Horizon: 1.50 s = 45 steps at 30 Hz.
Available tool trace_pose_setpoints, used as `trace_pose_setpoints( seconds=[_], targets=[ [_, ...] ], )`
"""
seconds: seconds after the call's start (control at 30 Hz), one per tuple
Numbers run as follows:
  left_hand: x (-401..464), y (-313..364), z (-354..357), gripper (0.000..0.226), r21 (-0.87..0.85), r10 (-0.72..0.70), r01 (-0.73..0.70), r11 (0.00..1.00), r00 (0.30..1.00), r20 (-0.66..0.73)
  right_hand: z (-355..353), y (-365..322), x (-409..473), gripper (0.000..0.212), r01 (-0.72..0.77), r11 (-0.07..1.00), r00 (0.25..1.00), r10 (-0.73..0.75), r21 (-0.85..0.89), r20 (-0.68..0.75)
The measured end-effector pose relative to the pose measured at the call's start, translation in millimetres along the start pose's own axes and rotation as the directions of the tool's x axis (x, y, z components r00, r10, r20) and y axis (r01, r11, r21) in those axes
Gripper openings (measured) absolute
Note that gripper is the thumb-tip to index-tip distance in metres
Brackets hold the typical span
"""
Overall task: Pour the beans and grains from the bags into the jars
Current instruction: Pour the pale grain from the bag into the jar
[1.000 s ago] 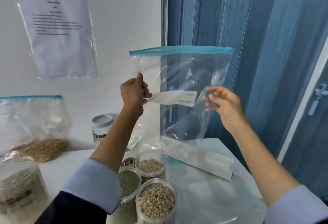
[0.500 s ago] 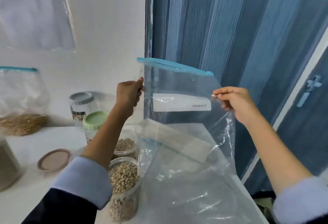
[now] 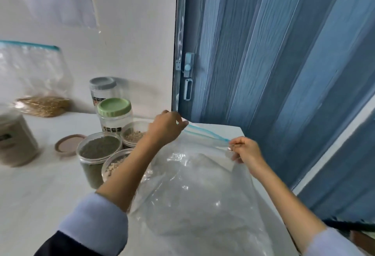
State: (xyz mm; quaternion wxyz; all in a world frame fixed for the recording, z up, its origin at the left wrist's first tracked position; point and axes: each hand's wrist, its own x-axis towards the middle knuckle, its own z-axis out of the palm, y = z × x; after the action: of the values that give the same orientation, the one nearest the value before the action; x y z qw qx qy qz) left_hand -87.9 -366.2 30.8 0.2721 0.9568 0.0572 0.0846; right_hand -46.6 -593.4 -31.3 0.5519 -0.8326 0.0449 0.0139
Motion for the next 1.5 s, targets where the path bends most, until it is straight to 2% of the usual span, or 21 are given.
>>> trace_pose_setpoints(
  seconds=[0.1,0.2,0.33,0.43,0.57,0.6,0.67,0.73,0.83,0.93,1.1,1.33,1.5],
  targets=[
    [-9,5,30,0.042,0.110,0.019,-0.042,0.993,0.980,0.196,-2,12,8,0.030,0.006,1.000,0.998,-0.008,-0.025,-0.067],
    [-13,-4,60,0.044,0.154,0.015,-0.068,0.986,0.946,0.323,-9,29,25,0.036,-0.019,0.979,0.987,-0.014,-0.204,-0.159],
    [-17,-12,81,0.056,0.249,0.023,-0.118,0.961,0.934,0.356,-5,43,39,0.048,-0.025,0.921,1.000,0.021,-0.389,-0.013],
    [-20,-16,90,0.064,0.299,0.000,-0.134,0.945,0.912,0.411,-7,46,48,0.048,-0.024,0.922,1.000,0.016,-0.387,-0.024],
    [-19,-22,106,0.068,0.302,-0.045,-0.115,0.946,0.878,0.476,-8,50,54,0.057,-0.017,0.916,0.998,0.041,-0.400,0.051],
    [-19,-23,110,0.068,0.298,-0.048,-0.114,0.948,0.873,0.485,-7,52,55,0.054,-0.017,0.907,0.996,0.050,-0.421,0.068],
    [-18,-26,118,0.070,0.295,-0.046,-0.117,0.948,0.869,0.492,-6,56,56,0.033,-0.029,0.893,0.997,0.060,-0.450,0.054],
    [-18,-28,125,0.073,0.314,-0.042,-0.132,0.940,0.869,0.493,-8,58,58,0.011,-0.071,0.898,0.997,0.069,-0.433,-0.020],
    [-19,-31,131,0.075,0.333,-0.025,-0.162,0.929,0.869,0.494,-14,58,66,0.020,-0.090,0.921,0.986,0.028,-0.380,-0.165],
    [-19,-31,132,0.074,0.326,-0.013,-0.175,0.929,0.866,0.500,-26,54,74,0.018,0.007,0.927,0.961,-0.110,-0.375,-0.255],
    [-19,-31,132,0.074,0.331,0.001,-0.192,0.924,0.865,0.501,-50,45,79,0.019,0.131,0.939,0.911,-0.241,-0.320,-0.335],
    [-15,-26,131,0.074,0.347,-0.022,-0.196,0.917,0.844,0.536,-80,11,78,0.018,0.235,0.938,0.844,-0.327,-0.255,-0.426],
    [-14,-28,133,0.074,0.340,-0.022,-0.192,0.920,0.845,0.535,-66,-5,69,0.016,0.306,0.932,0.841,-0.361,-0.196,-0.402]
  ],
)
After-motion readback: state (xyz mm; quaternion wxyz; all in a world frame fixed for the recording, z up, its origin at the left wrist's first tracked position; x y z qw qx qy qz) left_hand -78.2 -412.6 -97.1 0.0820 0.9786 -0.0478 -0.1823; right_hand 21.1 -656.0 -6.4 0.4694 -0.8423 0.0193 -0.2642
